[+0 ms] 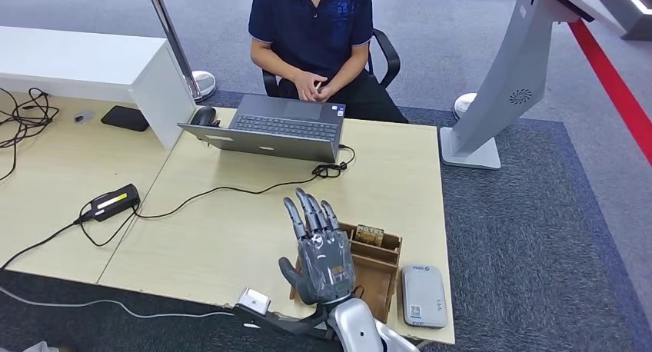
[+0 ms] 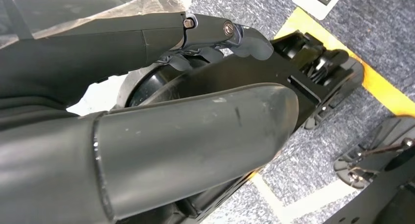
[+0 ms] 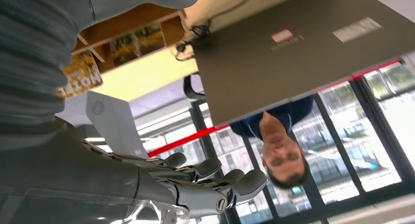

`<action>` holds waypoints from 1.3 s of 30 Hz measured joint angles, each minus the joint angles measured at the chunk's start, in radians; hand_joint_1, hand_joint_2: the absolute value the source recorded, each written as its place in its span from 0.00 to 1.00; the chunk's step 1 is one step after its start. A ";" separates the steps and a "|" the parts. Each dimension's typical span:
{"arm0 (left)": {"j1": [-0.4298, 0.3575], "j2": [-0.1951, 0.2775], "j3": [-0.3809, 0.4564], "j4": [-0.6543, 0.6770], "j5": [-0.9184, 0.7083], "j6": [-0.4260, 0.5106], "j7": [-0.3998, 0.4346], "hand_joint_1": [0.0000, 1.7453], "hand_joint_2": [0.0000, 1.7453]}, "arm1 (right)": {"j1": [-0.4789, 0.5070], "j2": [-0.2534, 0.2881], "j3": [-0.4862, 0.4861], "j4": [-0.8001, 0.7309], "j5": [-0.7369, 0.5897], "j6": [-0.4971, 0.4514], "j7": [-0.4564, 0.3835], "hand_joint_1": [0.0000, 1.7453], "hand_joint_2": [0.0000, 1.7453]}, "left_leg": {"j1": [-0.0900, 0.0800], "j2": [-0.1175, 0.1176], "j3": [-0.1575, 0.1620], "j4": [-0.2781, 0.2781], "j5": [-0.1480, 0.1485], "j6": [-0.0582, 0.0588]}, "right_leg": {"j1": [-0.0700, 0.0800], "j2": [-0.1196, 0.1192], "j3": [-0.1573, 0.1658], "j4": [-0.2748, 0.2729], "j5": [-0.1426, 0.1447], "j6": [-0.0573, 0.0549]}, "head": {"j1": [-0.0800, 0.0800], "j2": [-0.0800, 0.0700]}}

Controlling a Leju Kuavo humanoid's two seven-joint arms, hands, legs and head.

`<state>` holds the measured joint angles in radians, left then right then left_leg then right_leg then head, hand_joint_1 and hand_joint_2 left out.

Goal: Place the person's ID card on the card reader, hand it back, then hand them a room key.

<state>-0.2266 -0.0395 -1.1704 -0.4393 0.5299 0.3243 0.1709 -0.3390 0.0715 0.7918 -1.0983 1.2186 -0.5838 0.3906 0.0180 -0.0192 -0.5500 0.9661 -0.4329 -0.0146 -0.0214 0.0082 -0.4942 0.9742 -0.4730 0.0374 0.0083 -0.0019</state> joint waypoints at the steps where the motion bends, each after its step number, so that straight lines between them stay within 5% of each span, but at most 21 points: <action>1: 0.002 0.002 0.001 -0.003 0.000 -0.004 0.000 0.00 0.00 | 0.000 -0.002 0.001 0.004 -0.003 0.006 0.009 0.01 1.00 | 0.000 0.000 0.000 0.000 0.000 0.000 | 0.000 0.000 0.000 0.000 0.000 0.000 | 0.000 0.000; 17: 0.015 0.012 0.006 -0.021 0.000 -0.005 0.000 0.00 0.00 | -0.004 -0.023 0.007 0.030 -0.022 0.016 0.059 0.06 1.00 | 0.000 0.000 0.000 0.000 0.000 0.000 | 0.000 0.000 0.000 0.000 0.000 0.000 | 0.000 0.000; 32: 0.018 0.014 0.012 -0.023 0.000 -0.002 0.000 0.00 0.00 | -0.005 -0.029 0.011 0.037 -0.022 0.014 0.064 0.28 1.00 | 0.000 0.000 0.000 0.000 0.000 0.000 | 0.000 0.000 0.000 0.000 0.000 0.000 | 0.000 0.000; 39: 0.019 0.014 0.013 -0.023 0.000 0.000 0.000 0.00 0.00 | -0.006 -0.032 0.011 0.037 -0.022 0.014 0.064 0.28 1.00 | 0.000 0.000 0.000 0.000 0.000 0.000 | 0.000 0.000 0.000 0.000 0.000 0.000 | 0.000 0.000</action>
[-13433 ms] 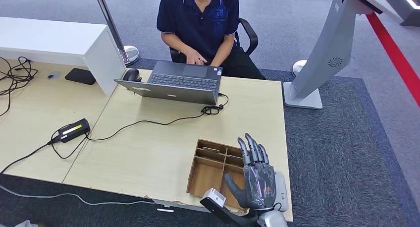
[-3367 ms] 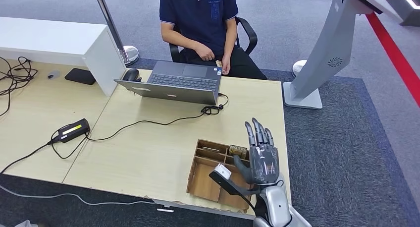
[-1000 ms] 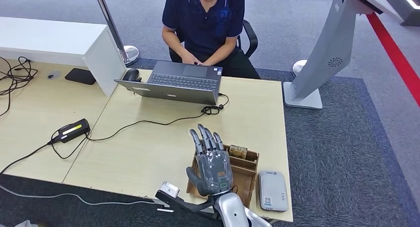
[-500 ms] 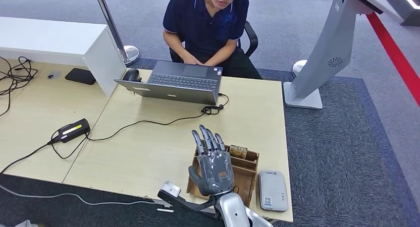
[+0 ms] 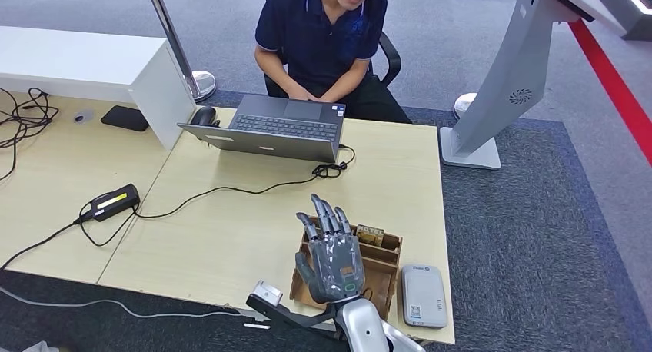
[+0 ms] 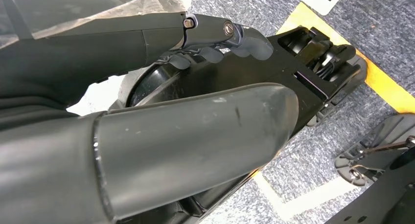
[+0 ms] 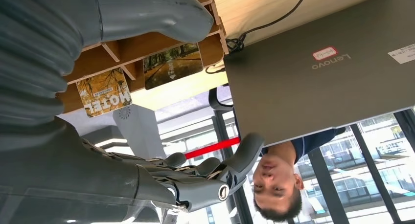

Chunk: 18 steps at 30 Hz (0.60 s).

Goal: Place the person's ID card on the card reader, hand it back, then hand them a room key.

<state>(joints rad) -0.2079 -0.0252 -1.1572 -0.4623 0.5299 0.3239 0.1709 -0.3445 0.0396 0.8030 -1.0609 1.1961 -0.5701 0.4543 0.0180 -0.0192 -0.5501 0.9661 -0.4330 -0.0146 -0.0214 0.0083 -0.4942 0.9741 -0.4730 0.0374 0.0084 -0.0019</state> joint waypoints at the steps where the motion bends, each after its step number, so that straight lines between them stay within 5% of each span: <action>1: 0.000 0.000 0.000 0.000 0.000 0.000 0.000 0.00 0.00 | 0.000 0.000 0.000 0.000 0.000 0.000 0.000 0.28 1.00 | 0.000 0.000 0.000 0.000 0.000 0.000 | 0.000 0.000 0.000 0.000 0.000 0.000 | 0.000 0.000; 18: 0.003 0.000 0.010 0.000 0.000 0.001 0.000 0.00 0.00 | -0.013 0.000 0.000 0.008 -0.013 -0.004 0.001 0.24 1.00 | 0.000 0.000 0.000 0.000 0.000 0.000 | 0.000 0.000 0.000 0.000 0.000 0.000 | 0.000 0.000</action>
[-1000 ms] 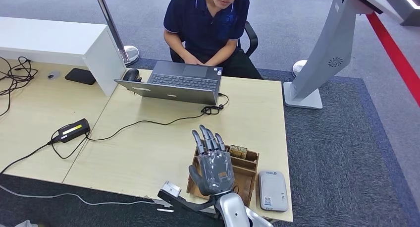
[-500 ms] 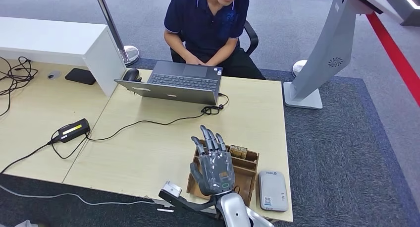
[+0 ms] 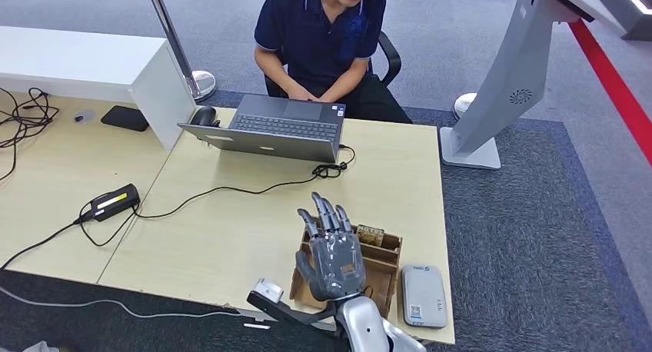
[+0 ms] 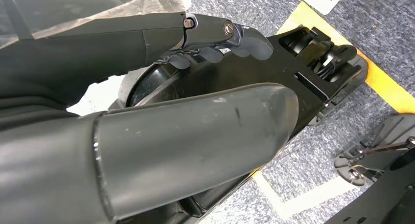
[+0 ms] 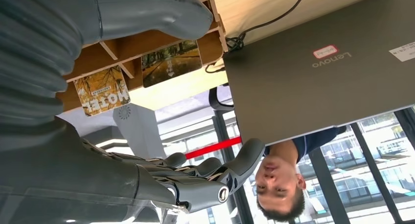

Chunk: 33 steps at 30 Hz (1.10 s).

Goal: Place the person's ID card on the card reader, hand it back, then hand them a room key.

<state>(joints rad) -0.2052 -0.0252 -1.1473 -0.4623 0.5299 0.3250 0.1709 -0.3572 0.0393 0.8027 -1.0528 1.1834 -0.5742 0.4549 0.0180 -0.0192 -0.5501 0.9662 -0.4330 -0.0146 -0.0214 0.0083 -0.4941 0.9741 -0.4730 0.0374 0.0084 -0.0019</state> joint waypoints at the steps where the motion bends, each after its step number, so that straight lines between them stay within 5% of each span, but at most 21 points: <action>1: 0.000 0.000 0.000 0.000 0.000 0.000 0.000 0.00 0.00 | -0.003 0.000 0.000 0.003 -0.003 0.000 0.001 0.24 1.00 | 0.000 0.000 0.000 0.000 0.000 0.000 | 0.000 0.000 0.000 0.000 0.000 0.000 | 0.000 0.000; 33: 0.002 0.000 0.005 0.000 0.000 0.006 0.000 0.00 0.00 | -0.023 -0.012 -0.008 0.046 -0.021 -0.011 0.030 0.25 1.00 | 0.000 0.000 0.000 0.000 0.000 0.000 | 0.000 0.000 0.000 0.000 0.000 0.000 | 0.000 0.000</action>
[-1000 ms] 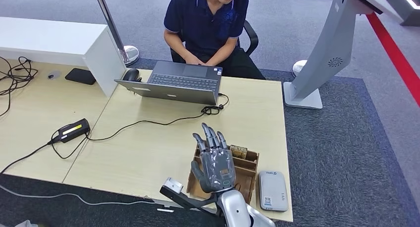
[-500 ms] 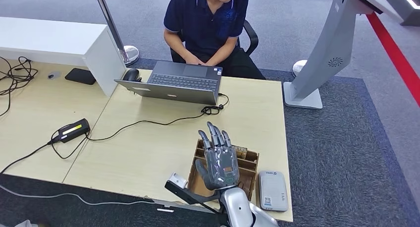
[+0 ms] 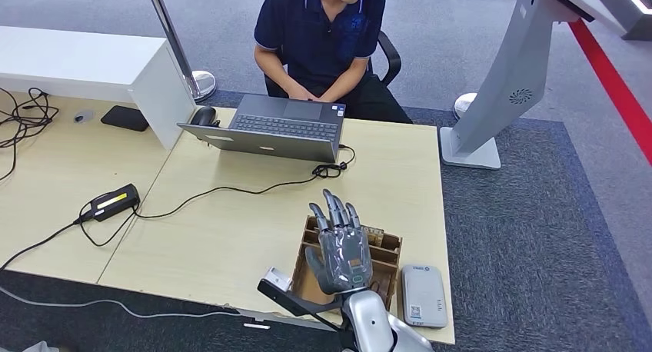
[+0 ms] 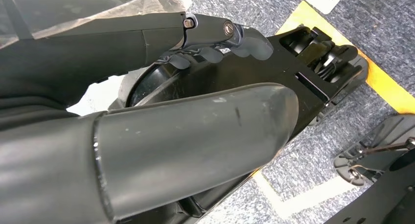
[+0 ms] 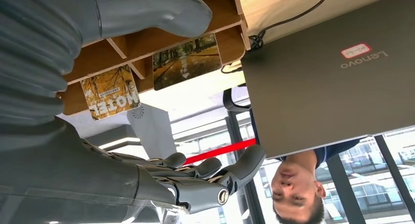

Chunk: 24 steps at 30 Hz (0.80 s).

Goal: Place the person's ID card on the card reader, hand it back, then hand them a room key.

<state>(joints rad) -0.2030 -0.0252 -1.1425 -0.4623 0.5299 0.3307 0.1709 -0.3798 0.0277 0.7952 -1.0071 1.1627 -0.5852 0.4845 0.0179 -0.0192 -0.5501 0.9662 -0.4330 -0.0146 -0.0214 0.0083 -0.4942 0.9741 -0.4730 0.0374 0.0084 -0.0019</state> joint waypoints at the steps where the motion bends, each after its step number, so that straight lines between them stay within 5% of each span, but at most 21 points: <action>1: 0.000 0.000 0.000 0.000 0.000 0.000 0.000 0.00 0.00 | 0.000 0.000 -0.001 0.000 0.000 0.000 0.000 0.26 1.00 | 0.000 0.000 0.000 0.000 0.000 0.000 | 0.000 0.000 0.000 0.000 0.000 0.000 | 0.000 0.000; 24: 0.000 0.000 0.000 0.000 0.000 0.003 0.000 0.00 0.00 | -0.004 -0.007 -0.004 0.004 0.000 -0.001 0.000 0.26 1.00 | 0.000 0.000 0.000 0.000 0.000 0.000 | 0.000 0.000 0.000 0.000 0.000 0.000 | 0.000 0.000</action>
<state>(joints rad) -0.2028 -0.0252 -1.1421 -0.4623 0.5299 0.3334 0.1709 -0.3837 0.0203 0.7916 -1.0029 1.1624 -0.5864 0.4849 0.0179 -0.0192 -0.5501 0.9662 -0.4330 -0.0146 -0.0214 0.0083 -0.4941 0.9741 -0.4730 0.0374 0.0084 -0.0019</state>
